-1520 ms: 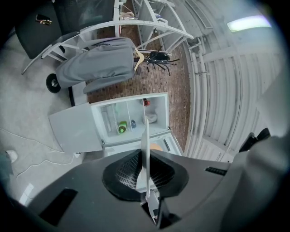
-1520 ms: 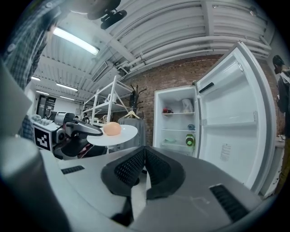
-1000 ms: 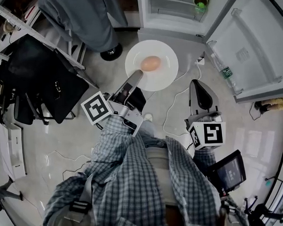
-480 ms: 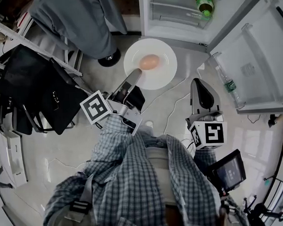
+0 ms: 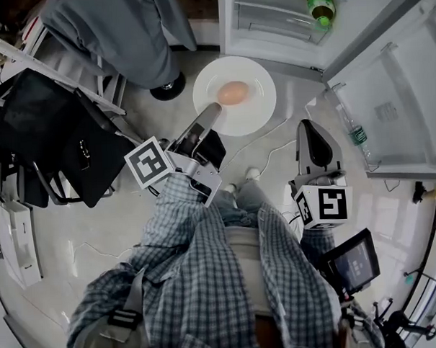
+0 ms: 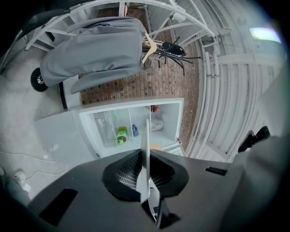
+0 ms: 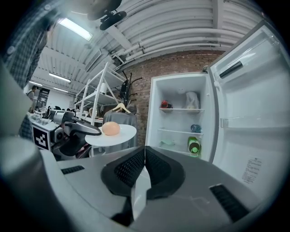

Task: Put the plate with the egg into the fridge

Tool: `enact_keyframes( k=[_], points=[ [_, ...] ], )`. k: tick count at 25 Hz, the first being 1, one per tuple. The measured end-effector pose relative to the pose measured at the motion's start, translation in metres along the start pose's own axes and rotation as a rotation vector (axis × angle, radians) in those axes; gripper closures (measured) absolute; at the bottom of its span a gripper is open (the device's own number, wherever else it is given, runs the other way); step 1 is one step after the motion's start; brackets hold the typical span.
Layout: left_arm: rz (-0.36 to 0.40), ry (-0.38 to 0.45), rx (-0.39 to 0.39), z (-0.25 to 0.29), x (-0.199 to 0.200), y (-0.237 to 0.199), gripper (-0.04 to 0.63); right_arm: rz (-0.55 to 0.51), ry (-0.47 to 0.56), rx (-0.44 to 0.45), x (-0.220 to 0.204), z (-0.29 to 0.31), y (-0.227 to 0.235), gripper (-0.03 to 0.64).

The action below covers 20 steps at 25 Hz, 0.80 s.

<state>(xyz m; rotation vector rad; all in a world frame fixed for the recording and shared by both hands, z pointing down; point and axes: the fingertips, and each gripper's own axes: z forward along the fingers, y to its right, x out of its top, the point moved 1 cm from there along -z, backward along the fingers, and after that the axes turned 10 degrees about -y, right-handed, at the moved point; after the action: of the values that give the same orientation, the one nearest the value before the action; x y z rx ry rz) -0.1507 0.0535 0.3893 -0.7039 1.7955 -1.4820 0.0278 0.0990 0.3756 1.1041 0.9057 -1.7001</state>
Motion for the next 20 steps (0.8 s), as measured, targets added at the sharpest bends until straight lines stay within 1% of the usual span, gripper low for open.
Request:
enact_keyframes(
  k=[3,7,11,20],
  points=[
    [-0.006,0.007,0.003,-0.003,0.005,0.000,0.571,-0.010,-0.006,0.007,0.003,0.005,-0.005,0.609],
    [-0.005,0.018,0.006,-0.003,0.013,-0.002,0.571,-0.054,-0.016,0.014,0.005,0.012,-0.006,0.609],
    [-0.009,0.031,0.017,0.006,0.020,-0.010,0.571,-0.047,-0.024,0.011,0.002,0.026,0.008,0.609],
    [-0.003,0.071,0.033,0.040,0.045,-0.020,0.571,-0.055,-0.002,0.039,0.015,0.072,0.045,0.609]
  ],
)
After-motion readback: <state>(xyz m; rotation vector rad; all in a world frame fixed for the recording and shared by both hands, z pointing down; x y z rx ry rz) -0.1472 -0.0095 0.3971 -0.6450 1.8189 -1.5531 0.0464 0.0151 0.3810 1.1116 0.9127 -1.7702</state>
